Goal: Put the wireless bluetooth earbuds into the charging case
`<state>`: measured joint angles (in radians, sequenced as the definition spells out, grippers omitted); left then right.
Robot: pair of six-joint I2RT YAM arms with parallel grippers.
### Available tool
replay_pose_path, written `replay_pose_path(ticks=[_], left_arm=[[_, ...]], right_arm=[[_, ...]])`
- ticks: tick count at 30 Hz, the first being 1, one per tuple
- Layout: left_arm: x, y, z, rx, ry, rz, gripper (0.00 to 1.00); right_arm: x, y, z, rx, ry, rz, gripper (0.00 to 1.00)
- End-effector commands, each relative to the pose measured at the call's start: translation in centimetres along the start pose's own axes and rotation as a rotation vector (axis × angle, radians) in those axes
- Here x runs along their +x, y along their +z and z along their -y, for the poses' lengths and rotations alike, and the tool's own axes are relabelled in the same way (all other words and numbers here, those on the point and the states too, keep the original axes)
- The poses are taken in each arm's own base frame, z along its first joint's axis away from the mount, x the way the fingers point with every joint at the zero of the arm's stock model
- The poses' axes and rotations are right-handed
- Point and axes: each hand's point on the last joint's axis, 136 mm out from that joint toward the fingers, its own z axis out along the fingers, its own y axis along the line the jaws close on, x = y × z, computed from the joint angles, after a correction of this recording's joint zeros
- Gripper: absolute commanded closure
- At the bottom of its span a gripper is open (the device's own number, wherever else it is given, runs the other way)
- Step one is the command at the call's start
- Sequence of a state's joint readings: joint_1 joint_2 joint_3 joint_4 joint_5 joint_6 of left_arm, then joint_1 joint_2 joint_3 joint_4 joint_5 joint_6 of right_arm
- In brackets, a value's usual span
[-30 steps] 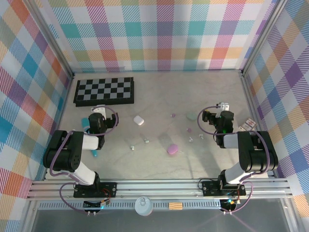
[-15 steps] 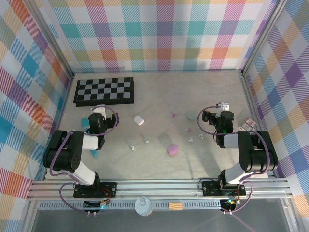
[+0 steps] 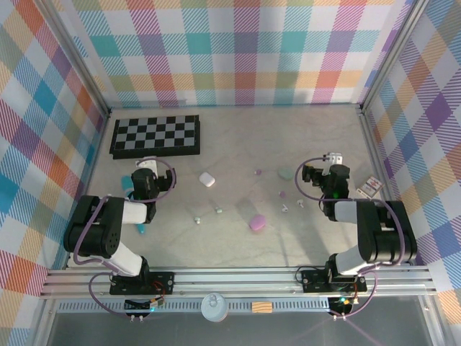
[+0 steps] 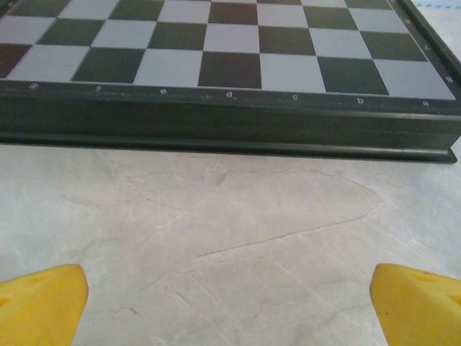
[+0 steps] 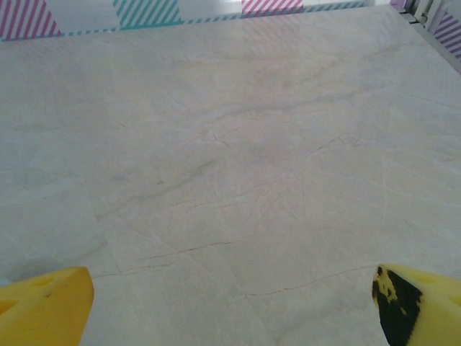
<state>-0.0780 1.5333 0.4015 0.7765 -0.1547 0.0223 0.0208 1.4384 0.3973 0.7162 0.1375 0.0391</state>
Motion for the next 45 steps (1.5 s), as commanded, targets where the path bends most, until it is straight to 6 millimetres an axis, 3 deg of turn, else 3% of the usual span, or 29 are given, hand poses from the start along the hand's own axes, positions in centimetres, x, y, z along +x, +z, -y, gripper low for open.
replay_pose_path(ticks=[1, 4, 10, 14, 19, 25, 32, 38, 45], left_arm=[[-4.0, -1.7, 0.5, -0.014, 0.016, 0.066, 0.00], [-6.2, -3.3, 2.0, 0.001, 0.060, 0.035, 0.00], [-9.7, -7.0, 8.3, 0.182, 0.080, 0.023, 0.00], [-10.2, -9.3, 12.2, 0.333, 0.052, -0.037, 0.00], [-9.7, -9.9, 13.1, 0.375, -0.036, -0.159, 0.00], [-9.3, -8.8, 10.9, 0.364, -0.169, -0.246, 0.00], [-8.2, -7.7, 7.8, 0.321, -0.339, -0.302, 0.00], [-8.0, -8.3, 6.1, 0.287, -0.363, -0.302, 0.00], [-7.6, -8.6, 5.7, 0.275, -0.344, -0.314, 0.00]], right_arm=[[-3.5, -1.8, -1.0, -0.040, -0.031, 0.046, 0.01], [-5.6, -4.1, -2.1, -0.089, -0.068, 0.065, 0.01], [-7.9, -6.8, -6.5, -0.255, -0.073, 0.056, 0.01], [-7.8, -7.9, -11.8, -0.414, -0.136, 0.001, 0.01], [-5.9, -8.8, -19.6, -0.612, -0.227, -0.060, 0.01], [-2.6, -7.9, -28.0, -0.741, -0.376, -0.098, 0.01], [1.4, -6.3, -35.8, -0.851, -0.463, -0.171, 0.01], [4.5, -4.0, -39.3, -0.867, -0.478, -0.278, 0.01], [7.1, -1.7, -40.7, -0.842, -0.497, -0.381, 0.07]])
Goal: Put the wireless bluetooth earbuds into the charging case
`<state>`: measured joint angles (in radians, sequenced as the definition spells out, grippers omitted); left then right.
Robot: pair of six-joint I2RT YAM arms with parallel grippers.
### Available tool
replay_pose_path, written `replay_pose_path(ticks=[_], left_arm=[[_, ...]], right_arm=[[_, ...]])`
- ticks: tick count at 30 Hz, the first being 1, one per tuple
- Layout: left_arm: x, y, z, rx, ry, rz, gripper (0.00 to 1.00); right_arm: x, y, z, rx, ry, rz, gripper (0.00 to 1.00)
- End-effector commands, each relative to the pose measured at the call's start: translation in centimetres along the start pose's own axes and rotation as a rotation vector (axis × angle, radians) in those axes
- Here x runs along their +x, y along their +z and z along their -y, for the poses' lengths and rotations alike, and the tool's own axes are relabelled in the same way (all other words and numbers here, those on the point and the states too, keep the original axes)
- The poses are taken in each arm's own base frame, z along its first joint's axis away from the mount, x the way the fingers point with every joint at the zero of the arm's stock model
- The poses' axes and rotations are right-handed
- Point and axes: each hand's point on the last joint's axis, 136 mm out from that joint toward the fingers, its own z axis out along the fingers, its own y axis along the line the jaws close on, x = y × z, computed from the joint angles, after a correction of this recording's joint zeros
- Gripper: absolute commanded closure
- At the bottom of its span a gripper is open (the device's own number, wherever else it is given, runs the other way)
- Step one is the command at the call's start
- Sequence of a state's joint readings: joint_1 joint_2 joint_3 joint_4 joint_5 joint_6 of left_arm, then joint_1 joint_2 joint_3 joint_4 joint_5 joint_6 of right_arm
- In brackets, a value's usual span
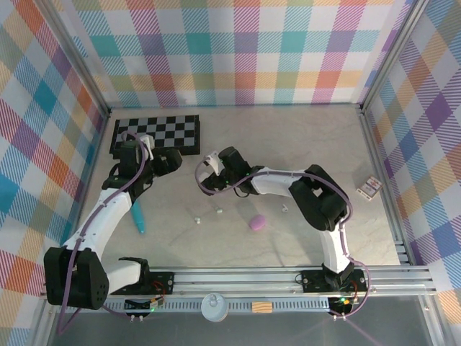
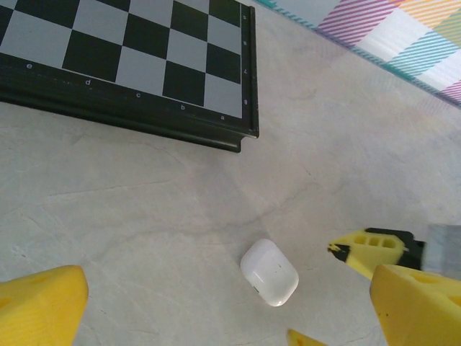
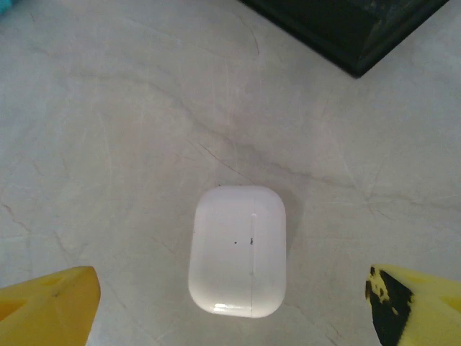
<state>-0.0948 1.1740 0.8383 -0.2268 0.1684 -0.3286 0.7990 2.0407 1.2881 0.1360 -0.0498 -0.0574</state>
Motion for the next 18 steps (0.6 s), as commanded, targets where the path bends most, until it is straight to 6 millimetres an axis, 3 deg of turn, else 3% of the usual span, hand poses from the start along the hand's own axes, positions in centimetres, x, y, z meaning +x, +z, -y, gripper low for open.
replay_pose_path(ticks=[1, 8, 18], left_arm=[[0.7, -0.5, -0.2, 0.005, -0.006, -0.022, 0.00], [1.0, -0.5, 0.1, 0.022, 0.018, -0.037, 0.00], [1.2, -0.5, 0.2, 0.033, 0.043, -0.045, 0.00]], right_arm=[[0.8, 1.0, -0.3, -0.013, 0.015, -0.057, 0.09], [2.4, 2.9, 0.0, -0.011, -0.002, -0.118, 0.19], [3.1, 4.3, 0.6, 0.009, -0.010, -0.149, 0.41]])
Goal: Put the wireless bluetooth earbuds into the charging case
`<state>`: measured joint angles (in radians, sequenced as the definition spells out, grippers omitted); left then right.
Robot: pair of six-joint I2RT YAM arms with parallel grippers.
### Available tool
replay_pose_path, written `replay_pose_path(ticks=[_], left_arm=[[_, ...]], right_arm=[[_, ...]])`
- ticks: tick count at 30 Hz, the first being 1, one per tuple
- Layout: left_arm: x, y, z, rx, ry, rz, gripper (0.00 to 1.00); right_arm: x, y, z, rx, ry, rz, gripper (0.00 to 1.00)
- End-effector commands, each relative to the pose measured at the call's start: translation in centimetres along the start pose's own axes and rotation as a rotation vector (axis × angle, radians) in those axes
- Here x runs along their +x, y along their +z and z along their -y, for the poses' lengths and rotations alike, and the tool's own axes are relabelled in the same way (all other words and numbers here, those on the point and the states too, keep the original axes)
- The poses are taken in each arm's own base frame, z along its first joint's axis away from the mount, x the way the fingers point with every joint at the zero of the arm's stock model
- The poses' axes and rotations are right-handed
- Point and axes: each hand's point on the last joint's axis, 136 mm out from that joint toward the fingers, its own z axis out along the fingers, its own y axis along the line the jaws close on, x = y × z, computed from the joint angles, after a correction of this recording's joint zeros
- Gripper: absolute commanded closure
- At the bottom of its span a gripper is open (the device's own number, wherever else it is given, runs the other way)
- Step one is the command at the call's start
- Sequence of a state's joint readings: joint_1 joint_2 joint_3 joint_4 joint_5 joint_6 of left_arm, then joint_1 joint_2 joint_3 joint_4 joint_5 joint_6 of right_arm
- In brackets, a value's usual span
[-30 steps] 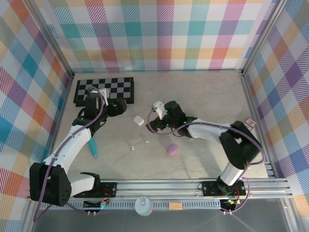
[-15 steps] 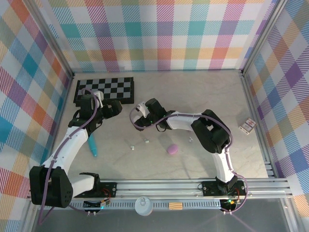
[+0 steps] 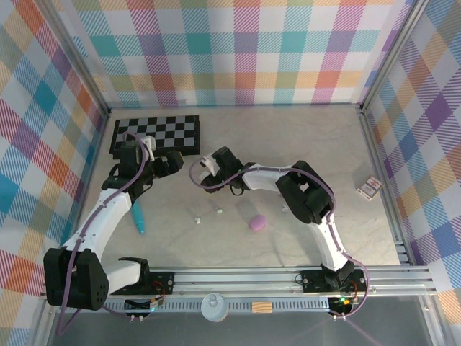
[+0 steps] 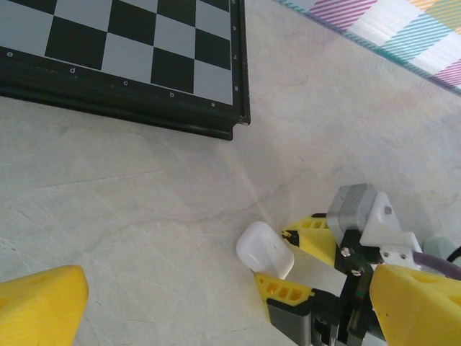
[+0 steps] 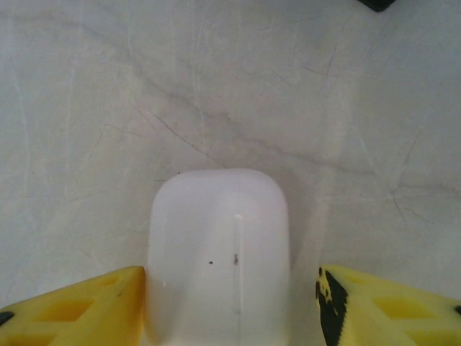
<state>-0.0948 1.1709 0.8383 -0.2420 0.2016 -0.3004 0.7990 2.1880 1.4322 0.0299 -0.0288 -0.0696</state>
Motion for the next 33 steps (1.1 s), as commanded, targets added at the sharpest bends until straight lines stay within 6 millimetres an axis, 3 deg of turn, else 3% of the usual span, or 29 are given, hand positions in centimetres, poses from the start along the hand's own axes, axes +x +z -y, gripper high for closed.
replay_pose_path(ticks=[1, 6, 11, 15, 22, 28, 33], left_arm=[[0.8, -0.4, -0.2, 0.007, 0.018, -0.023, 0.00], [1.1, -0.3, -0.3, 0.008, 0.008, -0.032, 0.00], [1.4, -0.2, 0.2, 0.036, -0.030, -0.049, 0.00], [2.9, -0.6, 1.0, 0.070, -0.087, -0.149, 0.00], [6.2, -2.5, 6.1, 0.331, -0.240, -0.386, 0.01], [7.0, -3.4, 10.2, 0.535, -0.267, -0.402, 0.15], [7.3, -3.2, 12.0, 0.596, -0.252, -0.390, 0.30]], right_arm=[[0.9, 0.7, -0.4, -0.010, -0.014, -0.040, 0.44], [0.3, -0.4, -0.7, -0.015, -0.023, -0.030, 0.56], [-0.8, -3.1, -1.1, -0.015, -0.102, 0.026, 0.59], [-1.7, -5.7, -1.4, -0.007, -0.207, 0.093, 0.59], [-2.9, -10.6, -3.3, -0.044, -0.475, 0.213, 0.56], [-4.0, -14.2, -5.4, -0.132, -0.497, 0.283, 0.57], [-4.5, -16.4, -6.6, -0.191, -0.466, 0.319, 0.58]])
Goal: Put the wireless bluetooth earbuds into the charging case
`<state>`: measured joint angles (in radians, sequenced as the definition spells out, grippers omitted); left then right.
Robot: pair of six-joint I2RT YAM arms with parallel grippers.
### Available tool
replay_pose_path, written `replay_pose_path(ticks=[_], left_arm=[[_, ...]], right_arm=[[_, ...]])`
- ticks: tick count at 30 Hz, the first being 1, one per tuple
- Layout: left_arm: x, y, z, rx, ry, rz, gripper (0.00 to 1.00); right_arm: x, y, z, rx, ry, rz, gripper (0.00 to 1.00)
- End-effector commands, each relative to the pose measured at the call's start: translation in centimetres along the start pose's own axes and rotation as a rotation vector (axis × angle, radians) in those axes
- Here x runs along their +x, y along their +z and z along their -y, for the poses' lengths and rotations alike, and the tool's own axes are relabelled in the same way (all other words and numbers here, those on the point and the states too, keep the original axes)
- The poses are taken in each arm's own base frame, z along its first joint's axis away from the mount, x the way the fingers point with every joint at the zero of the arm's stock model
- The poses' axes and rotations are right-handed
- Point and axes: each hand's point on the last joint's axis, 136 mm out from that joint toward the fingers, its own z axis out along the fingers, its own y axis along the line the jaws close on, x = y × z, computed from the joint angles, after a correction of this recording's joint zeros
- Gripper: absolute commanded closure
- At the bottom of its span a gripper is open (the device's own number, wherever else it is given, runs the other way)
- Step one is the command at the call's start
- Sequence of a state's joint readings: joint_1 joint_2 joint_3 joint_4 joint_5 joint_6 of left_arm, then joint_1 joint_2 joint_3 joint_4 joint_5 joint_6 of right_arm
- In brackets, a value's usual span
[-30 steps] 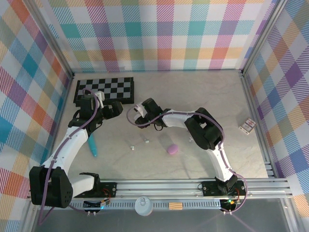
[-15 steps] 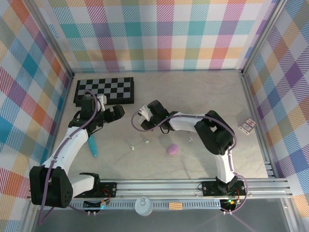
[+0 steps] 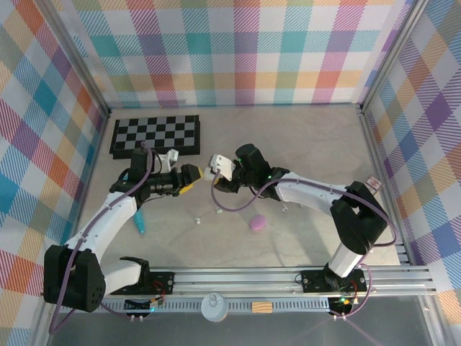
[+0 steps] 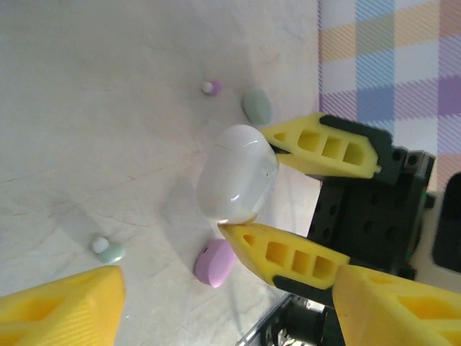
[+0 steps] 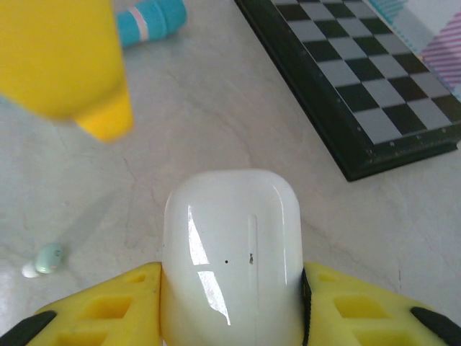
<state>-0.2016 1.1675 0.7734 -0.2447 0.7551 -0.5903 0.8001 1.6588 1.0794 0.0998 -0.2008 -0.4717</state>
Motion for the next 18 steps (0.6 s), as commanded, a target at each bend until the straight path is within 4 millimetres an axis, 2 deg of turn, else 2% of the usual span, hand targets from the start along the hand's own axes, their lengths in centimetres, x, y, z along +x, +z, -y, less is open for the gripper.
replay_pose_path(ticks=[1, 5, 9, 12, 16, 18], left_arm=[[-0.4, 0.2, 3.0, 0.118, 0.030, 0.015, 0.32], [-0.9, 1.4, 4.1, 0.153, 0.025, 0.014, 0.42], [0.1, 3.0, 4.7, 0.167, 0.021, -0.049, 0.52], [0.4, 3.3, 4.9, 0.170, 0.026, -0.063, 0.58], [0.3, 3.1, 4.8, 0.154, 0.049, -0.048, 0.57], [0.3, 3.1, 4.8, 0.155, 0.054, -0.051, 0.61]], right_arm=[[-1.7, -1.2, -1.6, -0.072, -0.004, 0.058, 0.58], [-1.9, -1.7, -1.7, -0.067, 0.005, 0.068, 0.57], [-2.2, -2.1, -1.7, -0.061, 0.010, 0.083, 0.58], [-2.5, -2.3, -1.8, -0.067, 0.013, 0.096, 0.58], [-2.8, -2.6, -2.1, -0.084, 0.017, 0.110, 0.57], [-3.0, -2.8, -2.3, -0.094, 0.018, 0.116, 0.58]])
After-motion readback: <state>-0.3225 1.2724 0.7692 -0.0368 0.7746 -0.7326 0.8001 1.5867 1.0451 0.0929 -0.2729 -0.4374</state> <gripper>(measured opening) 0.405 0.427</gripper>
